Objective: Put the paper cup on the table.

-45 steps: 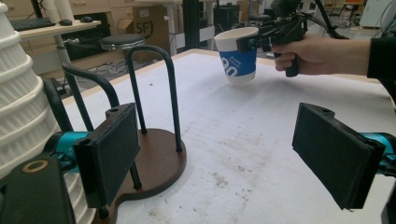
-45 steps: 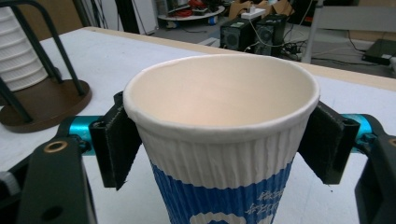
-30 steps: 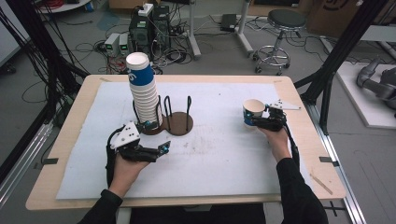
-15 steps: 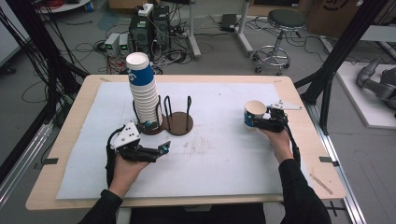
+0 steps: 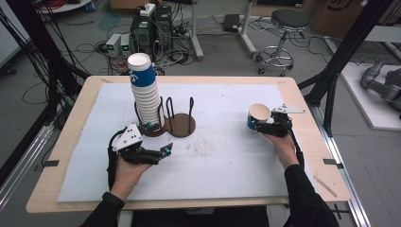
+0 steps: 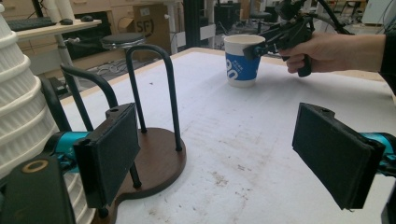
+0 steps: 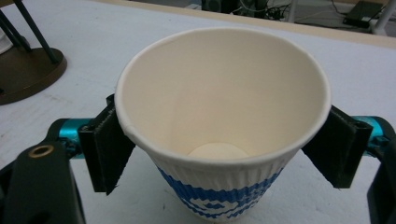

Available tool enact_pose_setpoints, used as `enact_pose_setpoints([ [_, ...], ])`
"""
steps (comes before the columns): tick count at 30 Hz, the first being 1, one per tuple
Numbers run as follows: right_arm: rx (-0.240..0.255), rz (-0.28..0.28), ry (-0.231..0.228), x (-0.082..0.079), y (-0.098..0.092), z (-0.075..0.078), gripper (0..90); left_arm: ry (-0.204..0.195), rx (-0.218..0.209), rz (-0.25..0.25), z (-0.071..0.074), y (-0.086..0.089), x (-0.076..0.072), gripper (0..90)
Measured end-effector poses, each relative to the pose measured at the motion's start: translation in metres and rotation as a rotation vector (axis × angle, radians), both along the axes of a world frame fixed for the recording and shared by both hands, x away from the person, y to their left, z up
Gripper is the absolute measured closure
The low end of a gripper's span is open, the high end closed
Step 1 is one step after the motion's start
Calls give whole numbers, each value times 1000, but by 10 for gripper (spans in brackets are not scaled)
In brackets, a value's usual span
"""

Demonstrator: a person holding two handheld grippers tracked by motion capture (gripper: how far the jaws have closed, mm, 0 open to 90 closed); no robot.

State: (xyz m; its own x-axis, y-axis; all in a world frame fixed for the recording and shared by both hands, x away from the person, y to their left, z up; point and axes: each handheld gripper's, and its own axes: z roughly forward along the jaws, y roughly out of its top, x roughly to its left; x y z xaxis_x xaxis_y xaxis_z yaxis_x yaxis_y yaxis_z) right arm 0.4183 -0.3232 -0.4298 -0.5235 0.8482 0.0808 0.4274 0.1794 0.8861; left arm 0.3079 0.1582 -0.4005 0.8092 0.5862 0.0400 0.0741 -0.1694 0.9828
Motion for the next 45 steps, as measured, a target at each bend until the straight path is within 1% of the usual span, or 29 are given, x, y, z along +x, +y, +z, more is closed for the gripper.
enact_pose_setpoints([
  [3,-8,-4,-2,-2,0,-1,174,3,-3,-1,0,0,0,149],
  [4,-9,-4,-2,-2,0,-1,152,3,-3,-1,0,0,1,149],
  [6,-14,-1,17,-2,1,-2,147,3,-4,0,0,0,1,148],
  [8,-24,-10,20,-4,1,-2,139,1,-4,-3,0,0,1,149],
  [12,-23,-23,26,-7,0,-2,137,2,-1,-6,0,-1,1,149],
  [17,-30,-27,54,-15,-3,-1,137,5,1,-8,0,-1,2,149],
  [18,-39,-24,51,-17,-4,0,137,4,3,-9,0,-1,2,149],
  [21,-25,-39,55,-25,-7,2,138,3,4,-6,0,-1,2,148],
  [24,-13,-55,47,-35,-11,6,138,4,5,-1,0,-1,2,149],
  [27,33,-61,37,-46,-18,9,138,9,2,10,0,1,2,148],
  [29,59,-64,12,-53,-22,13,140,6,-6,20,2,4,2,149],
  [32,141,-78,-32,-65,-27,17,140,0,-30,47,7,9,2,148],
  [33,166,-63,-47,-69,-27,19,140,1,-36,52,9,11,2,148],
  [34,179,-33,-67,-72,-27,22,140,2,-43,55,10,13,3,148],
  [35,178,3,-96,-75,-26,25,140,3,-46,57,11,15,4,148],
  [37,168,55,-147,-81,-20,33,140,16,-63,60,12,17,6,148],
  [39,157,94,-199,-85,-14,38,140,29,-72,54,13,17,7,148],
  [41,151,129,-215,-86,-8,40,140,26,-72,52,13,17,7,148],
  [43,145,151,-213,-87,-4,41,141,20,-77,52,12,16,5,148],
  [45,129,156,-206,-88,-2,42,142,11,-85,50,10,15,4,148],
])
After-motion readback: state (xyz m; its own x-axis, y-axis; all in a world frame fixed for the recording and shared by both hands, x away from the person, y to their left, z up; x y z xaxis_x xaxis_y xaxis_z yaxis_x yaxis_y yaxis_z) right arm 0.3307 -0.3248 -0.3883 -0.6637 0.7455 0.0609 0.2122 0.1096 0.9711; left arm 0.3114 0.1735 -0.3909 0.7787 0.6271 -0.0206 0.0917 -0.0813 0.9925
